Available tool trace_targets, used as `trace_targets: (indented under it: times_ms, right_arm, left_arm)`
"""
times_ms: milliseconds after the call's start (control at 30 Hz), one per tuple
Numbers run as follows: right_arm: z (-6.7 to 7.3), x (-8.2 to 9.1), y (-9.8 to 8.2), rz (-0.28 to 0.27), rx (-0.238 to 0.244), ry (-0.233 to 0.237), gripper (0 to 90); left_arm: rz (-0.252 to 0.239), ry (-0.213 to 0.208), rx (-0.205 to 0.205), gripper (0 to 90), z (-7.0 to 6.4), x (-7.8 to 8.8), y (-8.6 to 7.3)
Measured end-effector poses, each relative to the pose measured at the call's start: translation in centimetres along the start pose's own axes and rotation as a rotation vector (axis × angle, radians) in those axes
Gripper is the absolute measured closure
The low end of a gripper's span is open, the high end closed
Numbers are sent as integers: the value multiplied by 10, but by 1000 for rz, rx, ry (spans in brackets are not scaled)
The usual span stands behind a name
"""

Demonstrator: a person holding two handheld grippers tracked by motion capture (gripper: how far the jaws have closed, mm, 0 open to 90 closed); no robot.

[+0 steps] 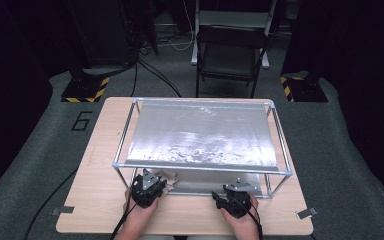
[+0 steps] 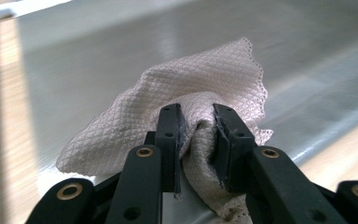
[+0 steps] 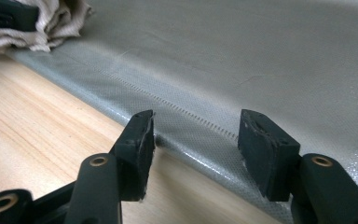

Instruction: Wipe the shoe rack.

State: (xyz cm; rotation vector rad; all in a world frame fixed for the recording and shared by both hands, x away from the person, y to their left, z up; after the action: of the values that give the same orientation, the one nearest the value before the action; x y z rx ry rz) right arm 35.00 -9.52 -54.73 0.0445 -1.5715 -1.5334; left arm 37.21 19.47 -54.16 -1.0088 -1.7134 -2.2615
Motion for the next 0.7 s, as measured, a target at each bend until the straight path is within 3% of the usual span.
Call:
trace_targets:
  times_ms: [167, 200, 233, 267, 300, 400, 433, 500, 567, 633, 667, 700]
  right_arm:
    - [4, -4, 2, 2, 9, -4, 456]
    - [5, -5, 2, -6, -12, 3, 454]
    - [5, -5, 2, -6, -12, 3, 454]
    - [5, -6, 2, -16, -15, 9, 454]
    - [5, -6, 2, -16, -15, 9, 454]
    - [5, -6, 2, -20, -15, -1, 453]
    - [4, -2, 2, 37, -11, -6, 454]
    - [3, -2, 2, 38, 7, -6, 454]
    - [3, -2, 2, 37, 6, -5, 455]
    - [2, -1, 1, 44, 17, -14, 457]
    - [3, -1, 1, 36, -10, 0, 458]
    - [2, -1, 1, 43, 5, -9, 458]
  left_arm:
    - [12, -6, 33, 728, 5, 1, -2]
    - [4, -3, 32, 728, 3, 0, -1]
    - [6, -4, 76, 728, -2, 0, -1]
    - [-3, -47, 86, 726, -9, -1, 0]
    - [-3, -47, 86, 725, -9, -1, 0]
    - [-8, -98, -11, 723, -17, -1, 5]
    - [-4, -104, -6, 723, -23, 0, 5]
    - [-12, -95, -22, 724, -22, 1, 5]
    - [5, -99, 14, 724, -22, 5, 2]
    - [16, -63, -31, 725, -18, 10, 1]
    - [16, -46, -29, 726, -17, 13, -1]
    - [14, -43, -26, 727, -15, 15, -1]
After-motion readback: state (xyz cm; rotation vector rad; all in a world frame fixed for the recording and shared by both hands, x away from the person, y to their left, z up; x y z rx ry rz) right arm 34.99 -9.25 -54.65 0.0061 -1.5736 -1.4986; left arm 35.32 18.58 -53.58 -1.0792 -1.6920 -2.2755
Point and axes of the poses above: each handheld gripper's, and its own axes: x roughly backward along the jaws, y roughly out of its top, z roughly to its left, the point moved 3 cm from there along -x, roughly forward along the jaws, and after that the axes turned 7 degrees about y, right-handed, at the moved point
